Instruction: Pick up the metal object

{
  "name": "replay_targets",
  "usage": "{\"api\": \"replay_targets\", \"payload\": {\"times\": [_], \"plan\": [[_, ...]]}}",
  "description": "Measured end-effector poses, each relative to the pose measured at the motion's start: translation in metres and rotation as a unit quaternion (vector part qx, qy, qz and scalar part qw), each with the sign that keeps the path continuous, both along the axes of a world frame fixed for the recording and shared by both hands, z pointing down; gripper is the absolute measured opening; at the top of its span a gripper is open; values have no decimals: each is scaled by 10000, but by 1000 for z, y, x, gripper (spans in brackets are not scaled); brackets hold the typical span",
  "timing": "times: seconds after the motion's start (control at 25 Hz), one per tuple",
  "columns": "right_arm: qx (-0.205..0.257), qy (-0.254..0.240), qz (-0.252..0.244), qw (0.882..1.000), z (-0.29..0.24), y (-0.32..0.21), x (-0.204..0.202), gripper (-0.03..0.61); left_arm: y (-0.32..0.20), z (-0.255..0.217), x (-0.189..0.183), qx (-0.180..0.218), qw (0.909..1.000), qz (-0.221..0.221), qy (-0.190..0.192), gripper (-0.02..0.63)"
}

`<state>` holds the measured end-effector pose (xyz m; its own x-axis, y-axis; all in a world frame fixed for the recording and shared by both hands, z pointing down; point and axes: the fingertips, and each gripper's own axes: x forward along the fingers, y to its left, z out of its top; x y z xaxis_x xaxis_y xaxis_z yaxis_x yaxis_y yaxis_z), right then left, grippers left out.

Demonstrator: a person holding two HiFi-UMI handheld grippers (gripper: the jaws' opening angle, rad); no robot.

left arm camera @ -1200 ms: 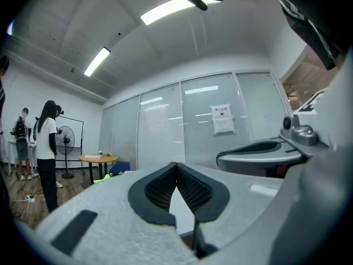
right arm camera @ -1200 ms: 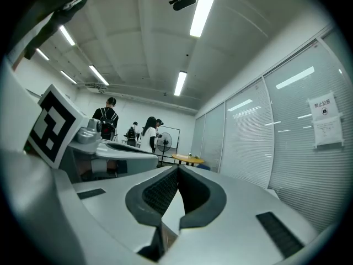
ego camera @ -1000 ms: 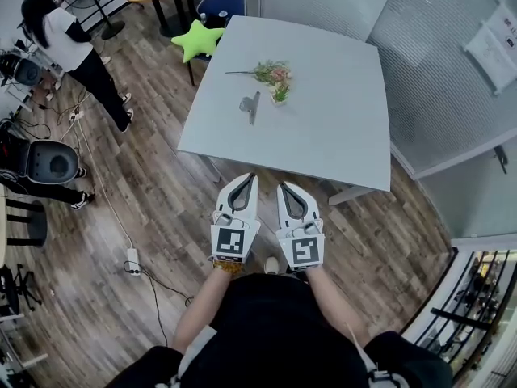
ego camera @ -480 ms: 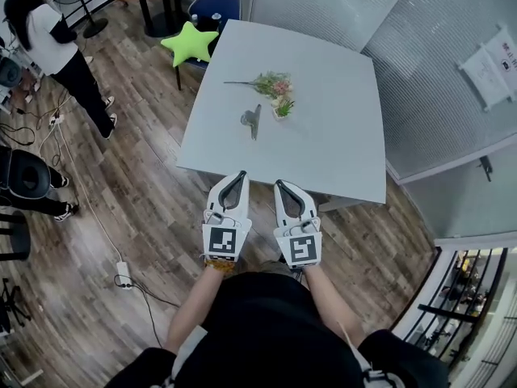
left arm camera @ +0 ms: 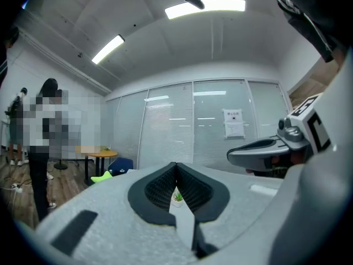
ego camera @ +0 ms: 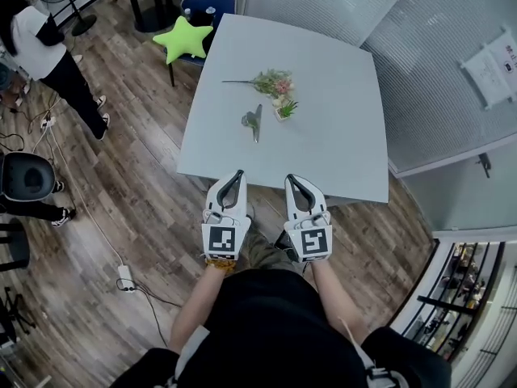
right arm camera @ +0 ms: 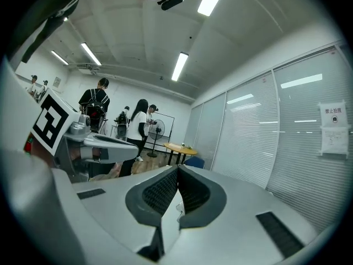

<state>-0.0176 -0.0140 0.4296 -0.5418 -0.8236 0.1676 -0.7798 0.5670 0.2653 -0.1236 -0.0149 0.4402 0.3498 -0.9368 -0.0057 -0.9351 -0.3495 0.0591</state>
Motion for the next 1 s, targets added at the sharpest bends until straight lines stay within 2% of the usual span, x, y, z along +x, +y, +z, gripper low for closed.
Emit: {"api": "replay_targets", "payload": {"times": [0.36, 0.76, 1.0], "plan": [[-110, -271, 72, 9995, 8, -65, 2, 0, -58, 7, -8, -111, 9996, -33, -272, 0], [-208, -508, 138, 9984, 19, -145, 23, 0, -126, 14, 15, -247, 9976, 93, -643, 2], [-321, -679, 158, 9970, 31, -181, 35, 0, -160, 22, 15, -354, 9958, 19, -845, 2]]}}
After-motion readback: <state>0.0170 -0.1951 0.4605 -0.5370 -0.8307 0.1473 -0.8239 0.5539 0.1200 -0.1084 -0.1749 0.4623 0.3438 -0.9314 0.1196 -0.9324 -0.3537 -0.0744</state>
